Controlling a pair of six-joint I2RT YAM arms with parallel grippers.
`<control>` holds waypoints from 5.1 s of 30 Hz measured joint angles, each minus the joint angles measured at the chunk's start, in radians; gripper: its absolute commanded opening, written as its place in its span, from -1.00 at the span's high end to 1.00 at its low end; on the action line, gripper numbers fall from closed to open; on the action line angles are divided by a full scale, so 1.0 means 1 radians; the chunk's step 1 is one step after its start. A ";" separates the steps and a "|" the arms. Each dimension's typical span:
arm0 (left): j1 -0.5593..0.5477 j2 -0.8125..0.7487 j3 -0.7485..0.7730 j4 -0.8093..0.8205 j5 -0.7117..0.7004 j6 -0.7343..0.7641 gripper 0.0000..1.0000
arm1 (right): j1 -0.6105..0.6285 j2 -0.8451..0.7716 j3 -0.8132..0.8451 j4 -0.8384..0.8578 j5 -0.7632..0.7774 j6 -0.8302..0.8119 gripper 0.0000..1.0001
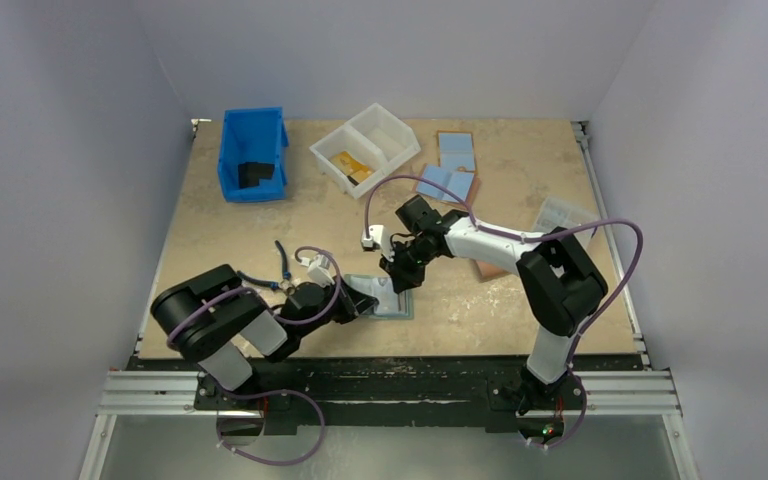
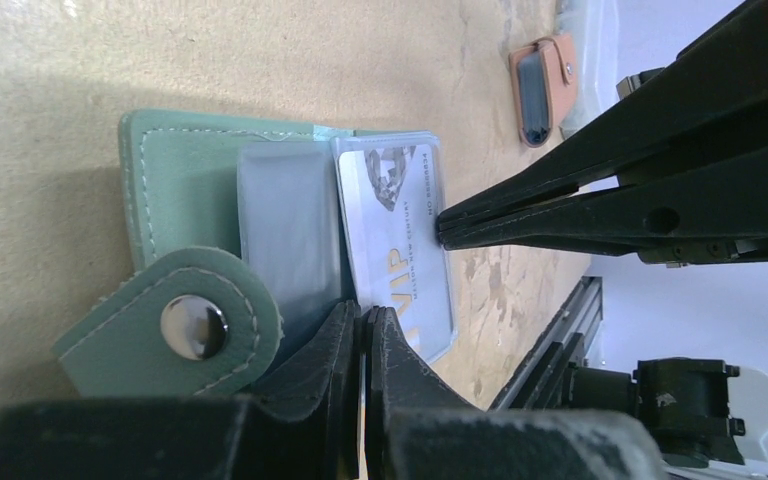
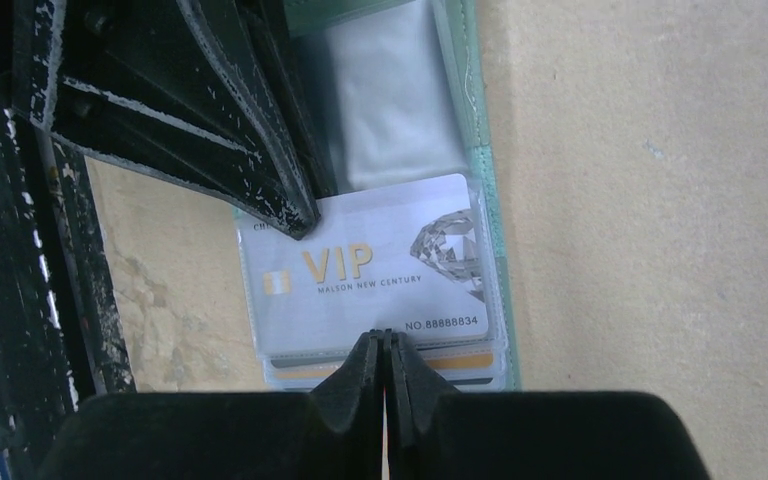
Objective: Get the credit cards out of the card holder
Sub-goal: Remove the credit card from the card holder.
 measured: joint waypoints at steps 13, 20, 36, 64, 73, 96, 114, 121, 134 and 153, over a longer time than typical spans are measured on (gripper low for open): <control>0.000 -0.155 0.008 -0.219 -0.019 0.047 1.00 | 0.008 0.012 0.005 0.030 -0.018 0.013 0.72; 0.003 -0.167 0.002 -0.227 -0.017 0.019 1.00 | 0.011 0.013 0.006 0.031 -0.022 0.012 0.69; 0.062 0.020 -0.088 0.108 0.086 -0.127 1.00 | 0.014 0.023 0.006 0.048 -0.036 0.011 0.63; 0.158 0.063 -0.105 0.166 0.240 -0.137 0.83 | 0.023 0.040 0.018 0.053 -0.048 0.026 0.67; 0.163 0.188 -0.110 0.297 0.278 -0.164 0.73 | 0.041 0.044 0.021 0.071 -0.042 0.050 0.80; 0.176 0.290 -0.112 0.380 0.304 -0.273 1.00 | 0.067 0.065 0.066 0.027 0.029 0.090 0.75; 0.222 0.105 -0.116 0.224 0.301 -0.131 1.00 | 0.071 0.083 0.081 0.060 0.069 0.148 0.44; 0.228 0.080 -0.116 0.195 0.304 -0.117 1.00 | 0.072 0.082 0.082 0.063 0.059 0.130 0.15; 0.241 0.077 -0.116 0.198 0.359 -0.003 1.00 | -0.025 -0.005 0.016 -0.046 -0.071 -0.039 -0.52; 0.052 -0.465 0.090 -0.676 0.159 0.617 1.00 | -0.132 -0.233 -0.152 0.006 -0.256 -0.329 -0.75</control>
